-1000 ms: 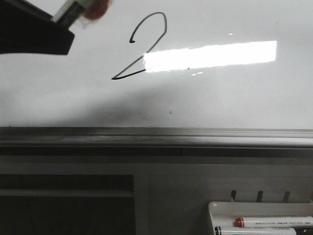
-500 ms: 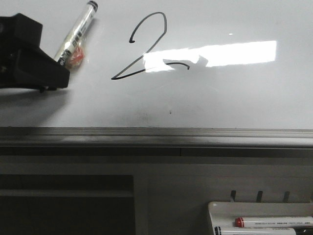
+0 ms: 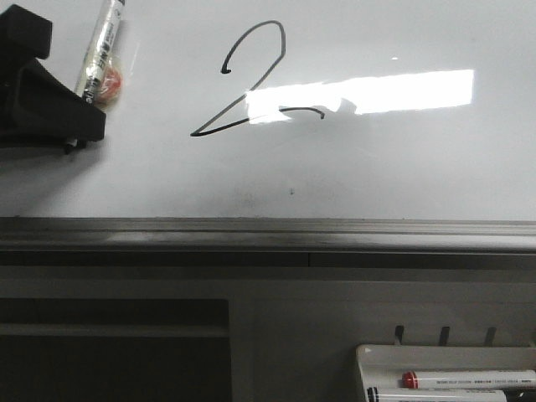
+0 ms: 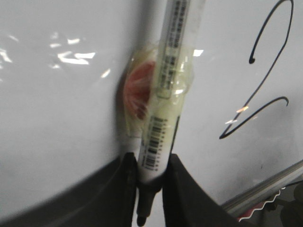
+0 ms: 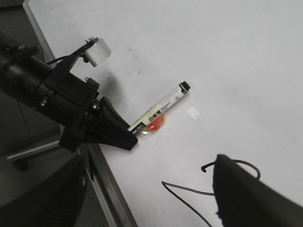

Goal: Write number 2 on whiteboard

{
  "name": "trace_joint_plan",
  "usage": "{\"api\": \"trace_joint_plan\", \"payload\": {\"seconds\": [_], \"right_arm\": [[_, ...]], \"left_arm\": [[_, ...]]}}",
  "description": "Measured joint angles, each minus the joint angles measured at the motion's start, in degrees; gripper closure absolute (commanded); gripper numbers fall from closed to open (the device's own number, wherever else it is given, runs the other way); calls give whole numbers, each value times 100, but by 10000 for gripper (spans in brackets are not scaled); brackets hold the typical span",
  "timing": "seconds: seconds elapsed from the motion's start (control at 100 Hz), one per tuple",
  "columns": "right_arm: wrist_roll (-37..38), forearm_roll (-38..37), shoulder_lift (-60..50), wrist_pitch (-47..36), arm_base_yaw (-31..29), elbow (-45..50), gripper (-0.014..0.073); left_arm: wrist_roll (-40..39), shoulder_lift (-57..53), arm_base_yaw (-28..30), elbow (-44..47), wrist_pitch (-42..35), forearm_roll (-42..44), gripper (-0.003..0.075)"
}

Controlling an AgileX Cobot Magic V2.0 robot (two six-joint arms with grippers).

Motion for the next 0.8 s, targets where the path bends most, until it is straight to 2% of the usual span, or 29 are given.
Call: {"api": "trace_joint_plan", "payload": {"seconds": [0.17,0.8], "right_arm": [[0,-2,0,16,0,0,102],[0,-2,0,50,0,0,102]], "left_arm": [[-13,3,366,0,414,23,733],[-151,37,401,30,607,18,730]]}}
